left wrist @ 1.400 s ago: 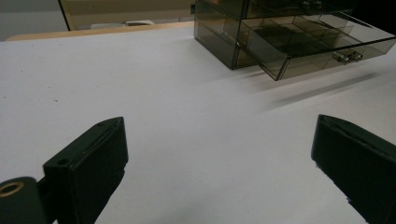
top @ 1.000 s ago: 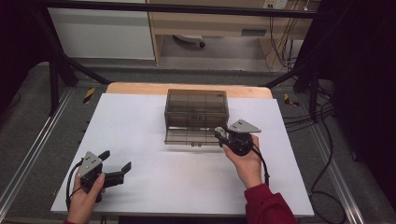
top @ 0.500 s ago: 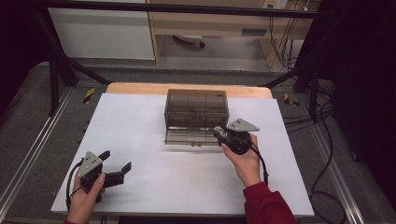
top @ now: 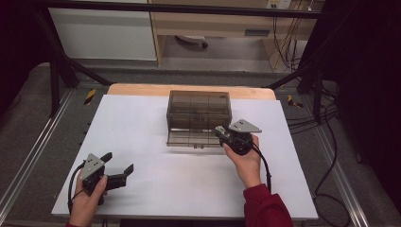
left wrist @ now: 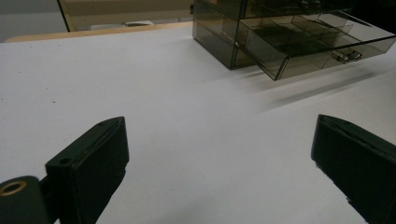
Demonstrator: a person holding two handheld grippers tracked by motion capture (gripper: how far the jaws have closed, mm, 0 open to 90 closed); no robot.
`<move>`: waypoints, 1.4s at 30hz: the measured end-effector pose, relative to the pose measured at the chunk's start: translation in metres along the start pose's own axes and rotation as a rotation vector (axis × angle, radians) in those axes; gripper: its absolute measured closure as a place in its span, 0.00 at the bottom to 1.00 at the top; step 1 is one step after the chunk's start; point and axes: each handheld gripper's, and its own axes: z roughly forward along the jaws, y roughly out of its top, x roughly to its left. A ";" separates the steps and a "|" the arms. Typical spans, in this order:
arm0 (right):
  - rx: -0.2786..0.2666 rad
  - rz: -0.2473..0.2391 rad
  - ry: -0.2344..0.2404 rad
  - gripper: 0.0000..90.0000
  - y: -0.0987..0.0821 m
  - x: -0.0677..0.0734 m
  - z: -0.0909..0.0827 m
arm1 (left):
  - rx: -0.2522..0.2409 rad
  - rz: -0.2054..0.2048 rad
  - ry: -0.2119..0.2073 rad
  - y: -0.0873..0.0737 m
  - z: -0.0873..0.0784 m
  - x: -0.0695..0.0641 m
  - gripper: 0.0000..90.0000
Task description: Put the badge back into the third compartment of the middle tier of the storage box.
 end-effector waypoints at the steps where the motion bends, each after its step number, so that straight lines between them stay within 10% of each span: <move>1: -0.007 0.005 0.000 0.64 -0.001 -0.001 0.000 | -0.001 0.000 0.007 0.000 0.000 0.001 0.05; 42: 0.081 -0.035 0.032 0.64 -0.001 0.001 0.017 | 0.028 0.009 -0.002 -0.003 0.006 -0.003 0.05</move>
